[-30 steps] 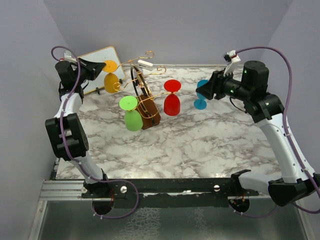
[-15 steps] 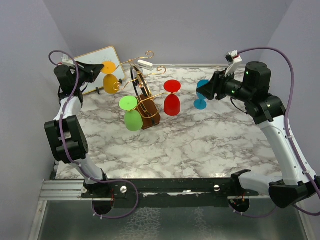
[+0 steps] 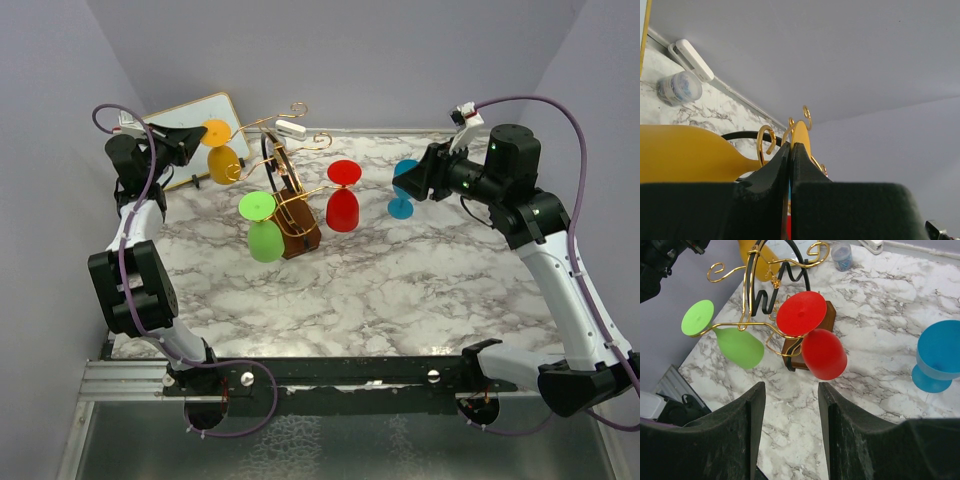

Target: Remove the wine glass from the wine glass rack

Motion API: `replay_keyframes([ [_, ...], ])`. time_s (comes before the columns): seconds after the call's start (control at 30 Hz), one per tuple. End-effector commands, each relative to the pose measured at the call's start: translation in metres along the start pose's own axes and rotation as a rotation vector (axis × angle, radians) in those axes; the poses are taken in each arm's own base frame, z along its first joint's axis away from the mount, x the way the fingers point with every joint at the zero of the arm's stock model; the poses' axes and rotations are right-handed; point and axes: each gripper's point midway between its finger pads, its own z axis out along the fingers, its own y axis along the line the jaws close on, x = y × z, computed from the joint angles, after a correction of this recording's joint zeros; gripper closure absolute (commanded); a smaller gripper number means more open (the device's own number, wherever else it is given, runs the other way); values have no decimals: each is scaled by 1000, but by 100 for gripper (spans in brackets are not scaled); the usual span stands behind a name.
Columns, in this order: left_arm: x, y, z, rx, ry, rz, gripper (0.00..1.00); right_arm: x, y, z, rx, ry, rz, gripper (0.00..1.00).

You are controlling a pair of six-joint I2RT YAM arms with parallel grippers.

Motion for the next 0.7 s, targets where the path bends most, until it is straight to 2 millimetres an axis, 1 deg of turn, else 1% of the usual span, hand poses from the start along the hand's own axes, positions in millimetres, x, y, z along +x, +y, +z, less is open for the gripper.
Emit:
replay_keyframes([
  [0.0, 3, -17, -5, 35, 13, 50, 100, -8, 8, -3, -28, -38, -15, 54],
  [0.13, 3, -23, 3, 43, 22, 63, 100, -7, 8, -1, -35, -35, -10, 54],
  [0.23, 6, -30, 13, 40, 44, 85, 100, -7, 8, -1, -36, -35, -9, 54],
  [0.43, 10, -34, 29, 14, 65, 127, 100, -7, 8, 0, -39, -32, -9, 54],
  [0.57, 10, -23, 41, -18, 75, 146, 100, -6, 8, -1, -37, -31, -13, 54],
  [0.67, 4, -18, 48, -39, 56, 162, 100, -6, 8, 0, -39, -31, -13, 54],
])
